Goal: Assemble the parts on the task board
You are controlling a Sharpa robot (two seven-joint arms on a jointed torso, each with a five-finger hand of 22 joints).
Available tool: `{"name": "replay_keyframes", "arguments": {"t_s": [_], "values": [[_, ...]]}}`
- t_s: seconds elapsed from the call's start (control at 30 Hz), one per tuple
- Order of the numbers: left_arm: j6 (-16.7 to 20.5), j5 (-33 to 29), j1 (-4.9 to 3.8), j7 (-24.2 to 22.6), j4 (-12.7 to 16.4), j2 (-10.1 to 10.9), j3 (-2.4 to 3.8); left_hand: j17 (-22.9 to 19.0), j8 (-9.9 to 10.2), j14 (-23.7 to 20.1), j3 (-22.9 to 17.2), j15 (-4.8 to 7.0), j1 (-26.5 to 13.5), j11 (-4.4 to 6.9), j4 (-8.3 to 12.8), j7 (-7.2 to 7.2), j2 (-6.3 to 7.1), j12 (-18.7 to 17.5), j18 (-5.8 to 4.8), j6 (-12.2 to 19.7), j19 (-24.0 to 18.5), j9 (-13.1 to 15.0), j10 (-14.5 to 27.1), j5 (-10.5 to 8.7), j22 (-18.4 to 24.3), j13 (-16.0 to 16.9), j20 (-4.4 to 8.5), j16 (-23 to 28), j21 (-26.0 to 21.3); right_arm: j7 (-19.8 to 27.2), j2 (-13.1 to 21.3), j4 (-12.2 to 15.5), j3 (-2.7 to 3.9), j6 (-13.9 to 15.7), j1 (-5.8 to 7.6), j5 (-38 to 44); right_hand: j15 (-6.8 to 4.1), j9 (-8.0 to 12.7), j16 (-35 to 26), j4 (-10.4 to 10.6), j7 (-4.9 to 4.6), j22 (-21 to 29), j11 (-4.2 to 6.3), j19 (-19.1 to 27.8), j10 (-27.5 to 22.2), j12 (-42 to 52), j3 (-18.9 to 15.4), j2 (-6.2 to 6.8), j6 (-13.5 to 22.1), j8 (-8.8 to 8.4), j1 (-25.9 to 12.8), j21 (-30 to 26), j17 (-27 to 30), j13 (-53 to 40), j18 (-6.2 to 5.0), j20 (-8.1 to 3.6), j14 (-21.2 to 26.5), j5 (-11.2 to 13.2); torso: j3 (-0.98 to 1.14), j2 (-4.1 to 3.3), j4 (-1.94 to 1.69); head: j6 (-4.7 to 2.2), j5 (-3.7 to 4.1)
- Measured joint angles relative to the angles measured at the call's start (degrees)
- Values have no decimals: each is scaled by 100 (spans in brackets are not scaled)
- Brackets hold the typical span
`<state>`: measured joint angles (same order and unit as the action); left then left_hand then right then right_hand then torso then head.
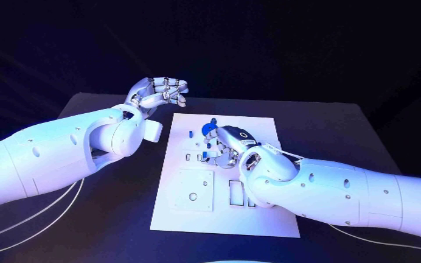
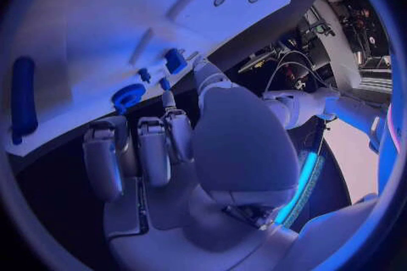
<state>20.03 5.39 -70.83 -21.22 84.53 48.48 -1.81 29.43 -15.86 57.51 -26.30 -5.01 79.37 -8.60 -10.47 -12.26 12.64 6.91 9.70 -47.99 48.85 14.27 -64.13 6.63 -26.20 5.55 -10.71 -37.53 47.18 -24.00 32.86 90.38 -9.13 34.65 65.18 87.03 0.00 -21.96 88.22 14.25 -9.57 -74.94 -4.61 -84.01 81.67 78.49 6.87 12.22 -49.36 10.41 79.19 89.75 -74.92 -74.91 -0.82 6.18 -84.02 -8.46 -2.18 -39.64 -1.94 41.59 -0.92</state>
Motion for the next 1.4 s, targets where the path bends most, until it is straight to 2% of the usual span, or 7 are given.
{"name": "replay_keyframes", "arguments": {"t_s": [0.1, 0.2, 0.27, 0.37, 0.5, 0.93, 1.4], "values": [[-2, 108, 0, 112, -35, -8, -1, 283, -138, 86, 154, 63, -114, 24, -151, 16, -26, 348, 1, 40, 140, 70, -21, 0, -68, 188, 65, -519, 173, 232, 241, 151, 37, 165, 169, -238, 0, -5, -32, 130, 47, 0, 0, 0, 0, 0, -43, -1, -54, 69, 78, 0, 0, 0, 0, 0, 0, -99, 8, 20, 13, -21, -13], [5, 268, 0, 273, -80, -22, -2, 928, -611, 378, 427, 175, -251, 159, -347, 102, -89, 1440, 1, 167, 457, 326, 152, 24, -381, 900, 187, -1659, 774, 488, 470, 256, 54, 258, 324, -676, 0, -35, -35, 221, 79, 0, 31, 0, -31, 0, -121, 0, -164, 182, 76, 0, 0, 0, 0, 0, 0, -233, 19, 44, 29, -30, -30], [4, 436, -1, 456, -124, -28, -1, 2741, -1127, 1493, 546, 321, -442, 287, -532, 219, -141, 2957, -23, 237, 1179, 589, 364, 23, -1533, 1905, 305, -3291, 1779, 697, 669, 347, 57, 286, 437, -1122, 0, -54, -57, 249, 86, 1, 34, 0, -34, -10, -157, -2, -171, 250, 74, 0, 0, 0, 0, 0, 0, -346, 29, 64, 40, -30, -41], [-74, 792, -7, 868, -184, -21, 6, 4311, -1693, 2412, 589, 428, -781, 429, -576, 337, -225, 4518, -268, 293, 1987, 878, 600, 48, -2923, 2863, 407, -4444, 2759, 997, 995, 467, 64, 280, 605, -1847, 0, -64, -66, 228, 87, 1, 60, 0, -60, -31, -180, -57, -171, 311, 78, 0, 1, 0, 0, 0, 0, -532, 43, 96, 58, -34, -62], [-437, 1485, -30, 1612, -208, -13, 24, 4549, -2043, 2634, 589, 510, -1043, 532, -606, 449, -280, 5484, -358, 180, 2458, 1071, 200, 48, -3695, 3783, 486, -4841, 3203, 1307, 1373, 553, 71, 234, 779, -2676, 0, -70, -66, 228, 87, 1, 61, 0, -60, -31, -181, -108, -171, 335, 74, 0, 1, 0, 0, 0, 0, -608, 69, 140, 81, -33, -85], [-2182, 3804, -160, 4037, -224, -440, 44, 4552, -2486, 2643, 969, 665, -1671, 713, -637, 657, -466, 6398, -449, 60, 2897, 1499, -597, 48, -4415, 4979, 663, -5136, 3527, 1729, 1892, 302, 70, 36, 991, -3858, 0, -70, -66, 228, 86, 2, 61, 0, -60, -31, -180, -109, -171, 334, 72, 0, 1, 0, 0, -1, 0, -631, 131, 222, 117, -8, -132], [-3128, 4977, -263, 4944, -623, -1032, 8, 4552, -2458, 2643, 1001, 665, -1722, 706, -636, 653, -518, 6514, -538, 140, 2988, 1534, -726, 47, -4589, 5197, 671, -5159, 3598, 1801, 1956, 132, 69, -63, 1024, -4070, -1, -69, -66, 228, 107, 3, 61, 0, -60, -31, -180, -130, -150, 334, 51, 0, 2, 0, 0, -1, 0, -653, 139, 231, 121, 47, -169]]}}
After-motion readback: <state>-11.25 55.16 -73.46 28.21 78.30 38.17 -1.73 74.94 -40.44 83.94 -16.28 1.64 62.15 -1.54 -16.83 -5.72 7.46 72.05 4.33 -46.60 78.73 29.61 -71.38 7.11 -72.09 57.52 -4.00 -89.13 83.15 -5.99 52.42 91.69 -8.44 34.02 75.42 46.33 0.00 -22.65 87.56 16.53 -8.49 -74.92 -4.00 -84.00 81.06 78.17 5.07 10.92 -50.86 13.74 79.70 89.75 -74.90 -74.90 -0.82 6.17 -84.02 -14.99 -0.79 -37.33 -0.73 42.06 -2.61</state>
